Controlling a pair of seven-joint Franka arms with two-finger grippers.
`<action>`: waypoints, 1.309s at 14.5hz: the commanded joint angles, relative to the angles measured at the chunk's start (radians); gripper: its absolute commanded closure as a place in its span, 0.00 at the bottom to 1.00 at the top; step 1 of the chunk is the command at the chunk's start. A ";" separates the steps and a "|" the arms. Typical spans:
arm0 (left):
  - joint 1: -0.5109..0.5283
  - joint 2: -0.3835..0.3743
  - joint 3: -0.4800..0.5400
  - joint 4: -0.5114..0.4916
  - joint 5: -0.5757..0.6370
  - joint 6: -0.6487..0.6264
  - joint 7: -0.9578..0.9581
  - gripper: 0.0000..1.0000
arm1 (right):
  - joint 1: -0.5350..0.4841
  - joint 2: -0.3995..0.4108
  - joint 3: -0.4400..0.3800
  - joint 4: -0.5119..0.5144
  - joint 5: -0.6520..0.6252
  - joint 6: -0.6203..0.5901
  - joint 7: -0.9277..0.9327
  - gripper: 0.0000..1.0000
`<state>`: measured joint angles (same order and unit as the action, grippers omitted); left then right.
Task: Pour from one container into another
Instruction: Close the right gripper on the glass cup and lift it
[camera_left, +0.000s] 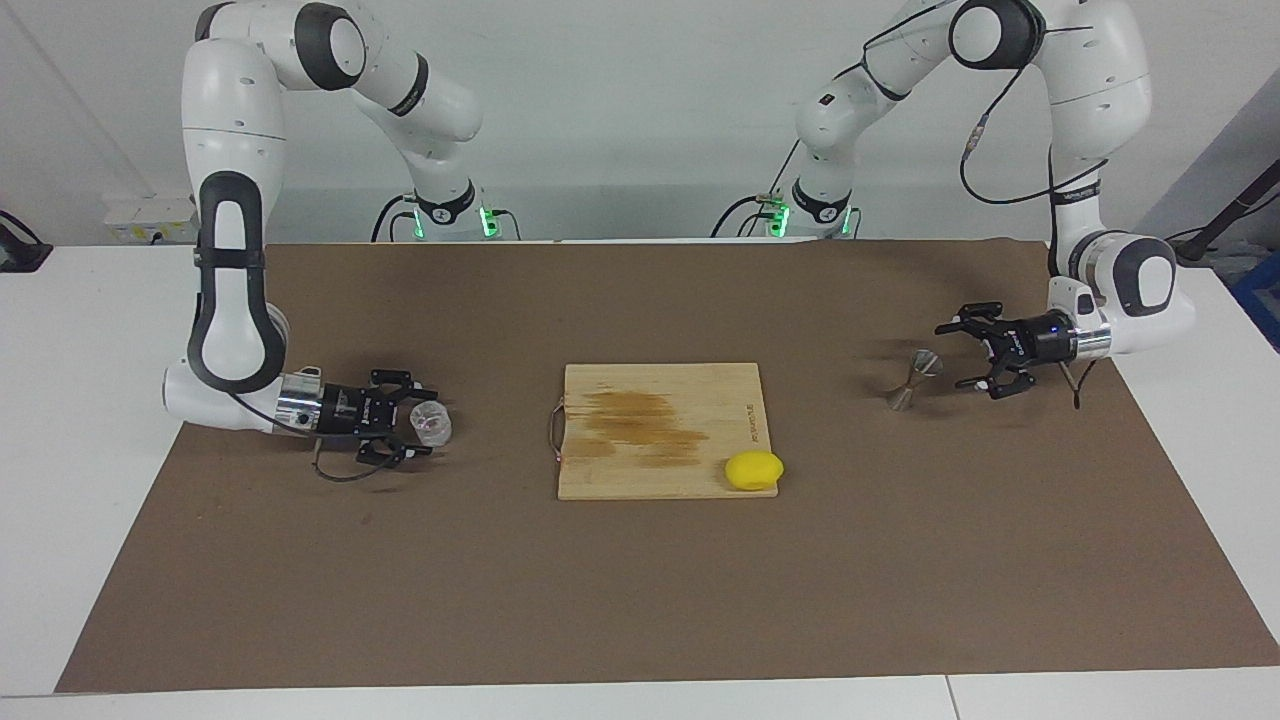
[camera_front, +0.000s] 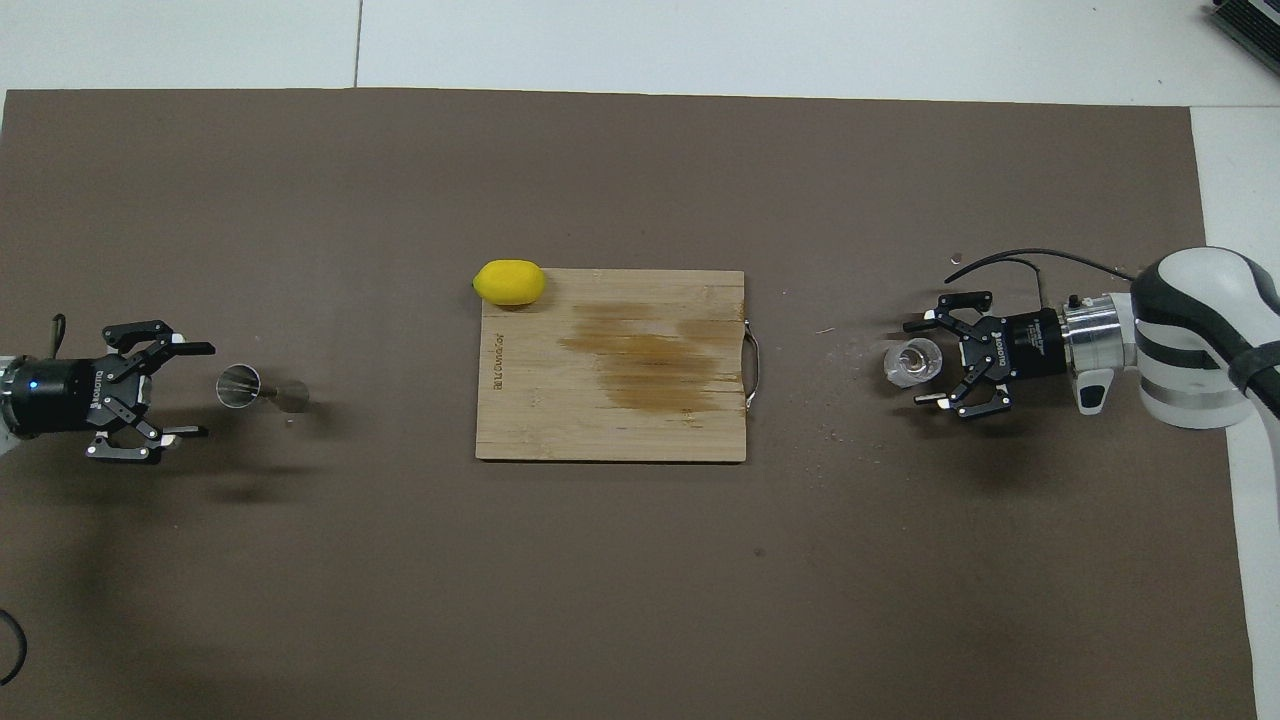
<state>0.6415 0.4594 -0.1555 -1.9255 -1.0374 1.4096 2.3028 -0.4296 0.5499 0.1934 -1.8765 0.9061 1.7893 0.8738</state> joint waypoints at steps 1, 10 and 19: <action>-0.006 -0.015 -0.006 -0.043 -0.023 -0.012 0.058 0.00 | -0.021 0.015 0.020 0.010 0.024 -0.001 -0.001 0.00; -0.017 -0.010 -0.012 -0.099 -0.050 0.011 0.122 0.00 | -0.024 0.015 0.023 0.010 0.031 -0.001 0.036 1.00; -0.011 0.036 -0.010 -0.098 -0.104 0.006 0.153 0.00 | -0.018 -0.044 0.034 0.042 0.071 -0.004 0.068 1.00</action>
<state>0.6335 0.4930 -0.1719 -2.0133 -1.1192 1.4085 2.4245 -0.4299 0.5314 0.2078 -1.8367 0.9562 1.7896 0.9192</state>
